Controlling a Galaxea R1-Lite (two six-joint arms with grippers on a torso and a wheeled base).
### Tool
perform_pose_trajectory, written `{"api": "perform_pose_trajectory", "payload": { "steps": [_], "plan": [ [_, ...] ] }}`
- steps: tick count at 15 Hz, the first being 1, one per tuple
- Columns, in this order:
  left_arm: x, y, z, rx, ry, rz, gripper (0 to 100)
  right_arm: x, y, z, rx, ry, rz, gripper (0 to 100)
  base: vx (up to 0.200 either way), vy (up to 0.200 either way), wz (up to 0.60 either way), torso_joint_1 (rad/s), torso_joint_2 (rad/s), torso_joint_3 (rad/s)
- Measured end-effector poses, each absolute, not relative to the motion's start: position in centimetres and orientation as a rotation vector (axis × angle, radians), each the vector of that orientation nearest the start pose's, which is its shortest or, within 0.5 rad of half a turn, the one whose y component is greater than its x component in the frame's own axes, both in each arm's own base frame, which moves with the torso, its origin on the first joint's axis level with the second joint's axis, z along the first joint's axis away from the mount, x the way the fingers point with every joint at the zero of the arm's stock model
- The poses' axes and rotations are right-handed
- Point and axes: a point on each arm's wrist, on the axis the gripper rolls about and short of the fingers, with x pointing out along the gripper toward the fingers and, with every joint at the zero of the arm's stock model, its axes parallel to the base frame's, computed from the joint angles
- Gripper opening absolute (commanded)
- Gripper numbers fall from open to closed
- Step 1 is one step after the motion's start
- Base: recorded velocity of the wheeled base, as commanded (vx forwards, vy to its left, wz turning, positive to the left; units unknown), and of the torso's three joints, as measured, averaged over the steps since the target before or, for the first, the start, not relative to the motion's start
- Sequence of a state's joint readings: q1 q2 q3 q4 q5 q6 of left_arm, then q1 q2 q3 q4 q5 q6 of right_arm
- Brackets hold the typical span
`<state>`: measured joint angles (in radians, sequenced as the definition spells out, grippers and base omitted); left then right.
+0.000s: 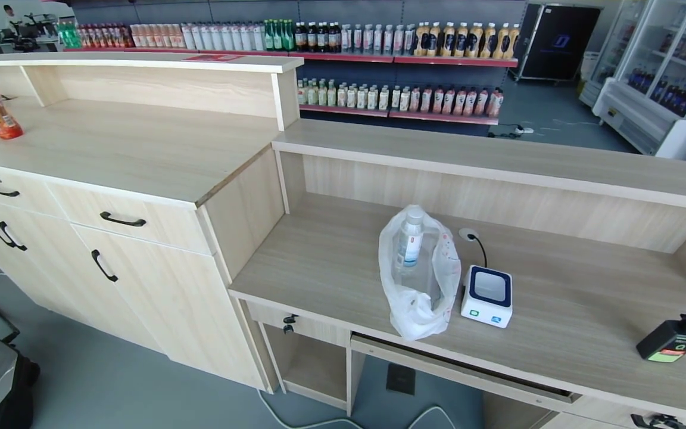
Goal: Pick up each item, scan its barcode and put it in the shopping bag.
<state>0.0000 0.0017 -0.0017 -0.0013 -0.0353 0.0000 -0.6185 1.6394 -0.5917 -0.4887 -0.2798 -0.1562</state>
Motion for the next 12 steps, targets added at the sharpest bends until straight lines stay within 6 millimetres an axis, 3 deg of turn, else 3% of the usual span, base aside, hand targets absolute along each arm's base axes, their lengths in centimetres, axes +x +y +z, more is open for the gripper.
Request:
{"api": "perform_pose_trajectory", "payload": {
  "steps": [5, 8, 10, 12],
  "plan": [
    [-2.3, -0.1, 7.6, 0.0, -0.002, -0.035, 100, 19.6, -18.2, 9.5, -0.085, 0.711, -0.906, 100, 0.0, 0.0, 0.0, 0.0, 0.0, 0.0],
    [-2.3, -0.1, 7.6, 0.0, -0.002, -0.036, 100, 20.1, -18.4, 8.5, -0.091, 0.707, -0.889, 100, 0.0, 0.0, 0.0, 0.0, 0.0, 0.0],
    [-2.3, -0.1, 7.6, 0.0, -0.002, -0.035, 100, 20.4, -18.2, 8.3, -0.114, 0.697, -0.876, 100, 0.0, 0.0, -0.6, -0.002, 0.0, 0.002],
    [-2.3, -0.1, 7.6, 0.0, -0.001, -0.035, 100, 20.8, -18.3, 8.2, -0.117, 0.675, -0.846, 100, 0.0, 0.0, 0.0, 0.0, 0.0, 0.0]
  ]
}}
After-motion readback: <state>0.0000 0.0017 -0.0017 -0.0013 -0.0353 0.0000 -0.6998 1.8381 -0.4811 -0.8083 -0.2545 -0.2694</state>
